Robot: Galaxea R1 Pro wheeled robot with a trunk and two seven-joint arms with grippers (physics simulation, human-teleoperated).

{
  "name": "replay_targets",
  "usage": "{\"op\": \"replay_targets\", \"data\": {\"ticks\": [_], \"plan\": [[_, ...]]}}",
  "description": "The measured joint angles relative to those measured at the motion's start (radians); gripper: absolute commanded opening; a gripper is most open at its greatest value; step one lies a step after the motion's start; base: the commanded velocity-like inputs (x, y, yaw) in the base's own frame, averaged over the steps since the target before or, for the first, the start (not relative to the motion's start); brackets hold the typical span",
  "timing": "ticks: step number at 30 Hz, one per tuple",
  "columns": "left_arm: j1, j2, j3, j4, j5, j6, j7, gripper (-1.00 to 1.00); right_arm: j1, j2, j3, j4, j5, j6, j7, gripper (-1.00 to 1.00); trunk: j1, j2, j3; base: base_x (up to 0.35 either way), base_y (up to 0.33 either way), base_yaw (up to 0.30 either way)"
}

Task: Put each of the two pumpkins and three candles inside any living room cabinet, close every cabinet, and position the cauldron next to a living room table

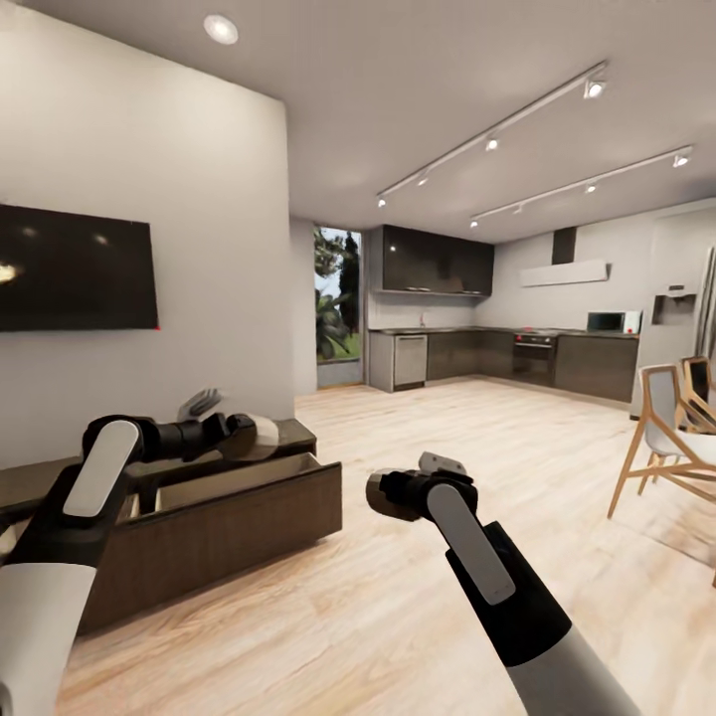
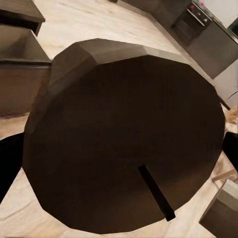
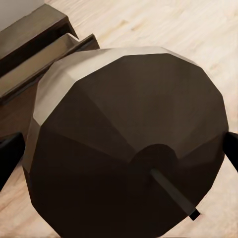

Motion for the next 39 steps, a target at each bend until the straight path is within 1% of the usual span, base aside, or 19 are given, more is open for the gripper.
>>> {"op": "replay_targets", "data": {"ticks": [4, 5, 6, 13, 18, 20, 26, 27, 32, 39], "plan": [[0.000, 0.000, 0.000, -0.001, -0.008, 0.000, 0.054, -1.00, 0.000, -0.001, -0.001, 0.012, 0.000, -0.001, 0.000, -1.00, -0.002, 0.001, 0.015, 0.000, 0.000, 0.282], [0.000, 0.000, 0.000, -0.001, -0.001, 0.000, 0.068, -1.00, 0.000, -0.002, -0.001, 0.014, 0.001, 0.000, 0.000, -1.00, -0.002, 0.001, 0.018, 0.000, 0.000, 0.277], [0.000, 0.000, 0.000, -0.001, -0.006, 0.000, 0.072, -1.00, 0.000, -0.002, -0.001, 0.014, 0.000, 0.000, 0.000, -1.00, -0.003, 0.001, 0.022, 0.000, 0.000, 0.274], [0.000, 0.000, -0.002, -0.001, -0.008, 0.000, 0.104, -1.00, -0.001, -0.002, 0.001, 0.029, -0.001, 0.002, -0.001, -1.00, -0.006, 0.003, 0.044, 0.000, 0.000, 0.246], [0.000, 0.000, -0.008, -0.001, -0.001, 0.001, 0.126, -1.00, -0.002, -0.003, 0.005, 0.033, 0.000, 0.004, -0.004, -1.00, -0.008, 0.004, 0.062, 0.000, 0.000, 0.053], [0.000, 0.000, -0.009, -0.001, -0.002, 0.001, 0.128, -1.00, -0.002, -0.004, 0.004, 0.037, 0.000, 0.007, -0.004, -1.00, -0.016, 0.018, 0.068, 0.000, 0.000, 0.012], [0.000, -0.001, -0.010, -0.011, -0.002, 0.001, 0.129, -1.00, -0.002, -0.002, 0.004, 0.043, -0.001, 0.008, -0.004, -1.00, -0.016, 0.018, 0.068, 0.000, -0.019, 0.003], [0.000, -0.001, -0.010, -0.009, -0.007, 0.001, 0.129, -1.00, -0.002, -0.002, 0.004, 0.043, -0.002, 0.006, -0.004, -1.00, -0.016, 0.018, 0.068, 0.000, -0.145, 0.001], [0.000, -0.001, -0.007, -0.007, -0.005, 0.000, 0.129, -1.00, -0.002, 0.001, 0.004, 0.044, 0.000, 0.006, -0.005, -1.00, -0.016, 0.018, 0.068, 0.000, -0.231, 0.016], [0.000, -0.002, -0.010, -0.006, -0.005, 0.000, 0.128, -1.00, -0.003, 0.003, 0.005, 0.044, 0.000, 0.007, -0.005, -1.00, -0.016, 0.018, 0.067, -0.006, -0.278, 0.209]]}}
